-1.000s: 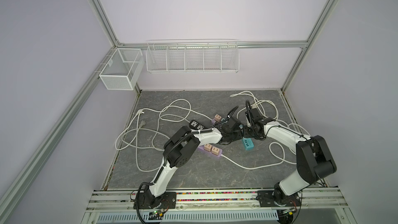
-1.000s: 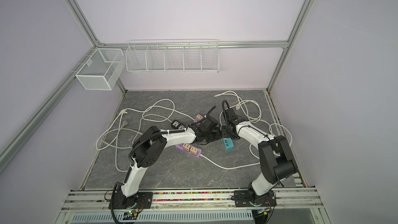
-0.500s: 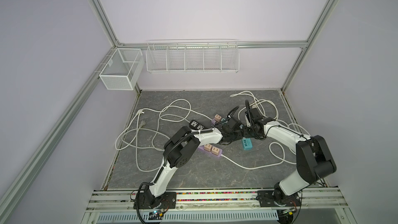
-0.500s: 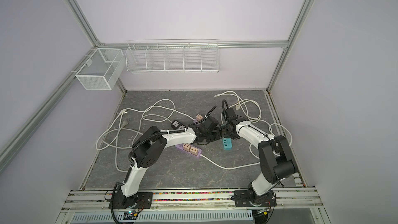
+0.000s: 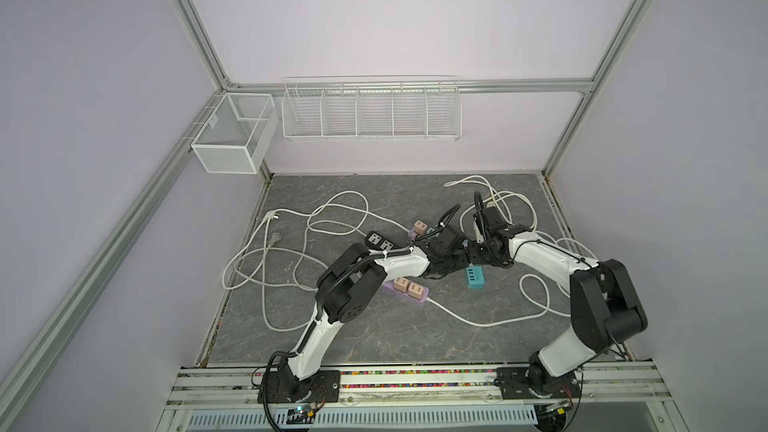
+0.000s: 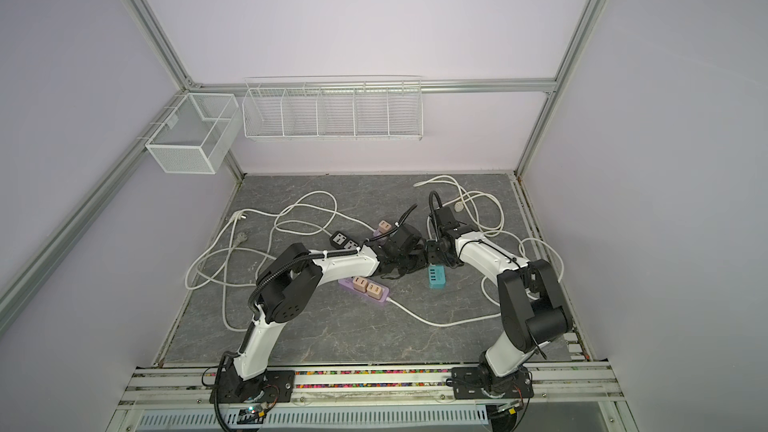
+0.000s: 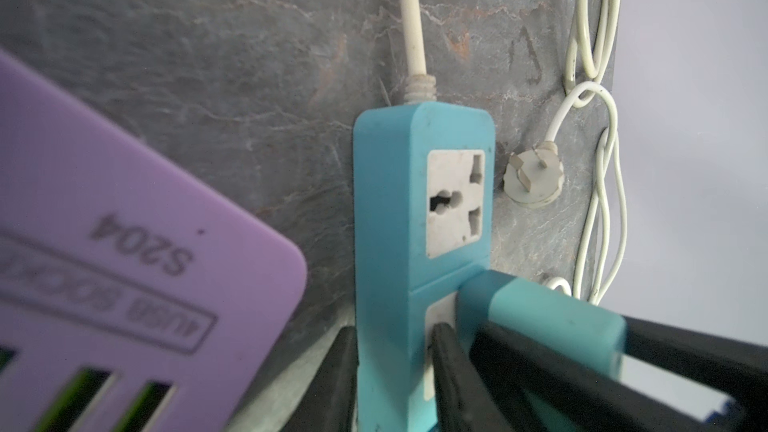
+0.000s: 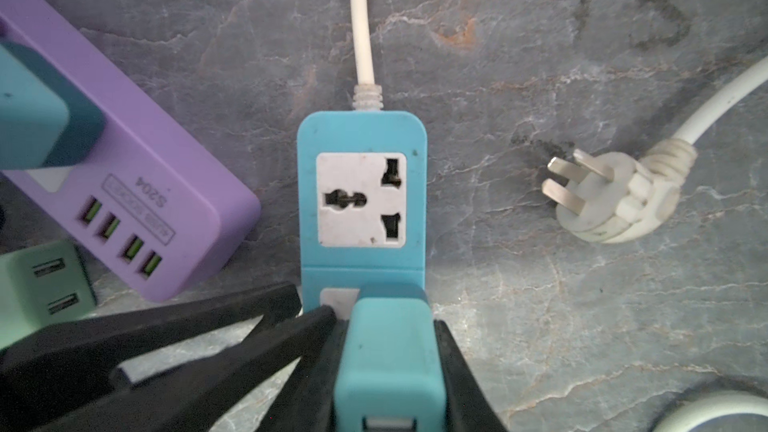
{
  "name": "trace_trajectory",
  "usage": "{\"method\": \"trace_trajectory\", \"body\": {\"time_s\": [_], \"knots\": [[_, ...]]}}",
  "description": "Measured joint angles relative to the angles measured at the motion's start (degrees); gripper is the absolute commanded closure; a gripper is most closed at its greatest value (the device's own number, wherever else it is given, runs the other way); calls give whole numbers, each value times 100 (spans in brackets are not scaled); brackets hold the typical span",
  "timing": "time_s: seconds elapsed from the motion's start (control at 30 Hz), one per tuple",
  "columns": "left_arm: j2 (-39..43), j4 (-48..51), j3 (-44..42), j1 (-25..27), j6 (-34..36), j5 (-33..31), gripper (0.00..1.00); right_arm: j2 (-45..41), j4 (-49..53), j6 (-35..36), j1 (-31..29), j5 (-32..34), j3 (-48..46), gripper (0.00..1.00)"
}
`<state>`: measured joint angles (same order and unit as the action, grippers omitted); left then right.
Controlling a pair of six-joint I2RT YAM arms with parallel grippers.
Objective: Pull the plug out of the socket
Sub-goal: 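Hold the teal strip with the left gripper and grip the teal adapter with the right, then pull the teal adapter up off the teal strip with the right gripper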
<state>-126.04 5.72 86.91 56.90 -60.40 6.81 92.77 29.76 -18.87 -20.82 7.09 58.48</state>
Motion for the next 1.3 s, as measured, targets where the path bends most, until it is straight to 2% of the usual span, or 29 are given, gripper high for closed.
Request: {"method": "trace_trajectory", "body": {"time_s": [0.53,1.3], "knots": [[-61,-155,-22,-35,-46,243,77,13,52,-37,35,-48,42,76],[-114,-358,-76,-63,-210,407,79,125,435,4,-101,348,380,77]]}}
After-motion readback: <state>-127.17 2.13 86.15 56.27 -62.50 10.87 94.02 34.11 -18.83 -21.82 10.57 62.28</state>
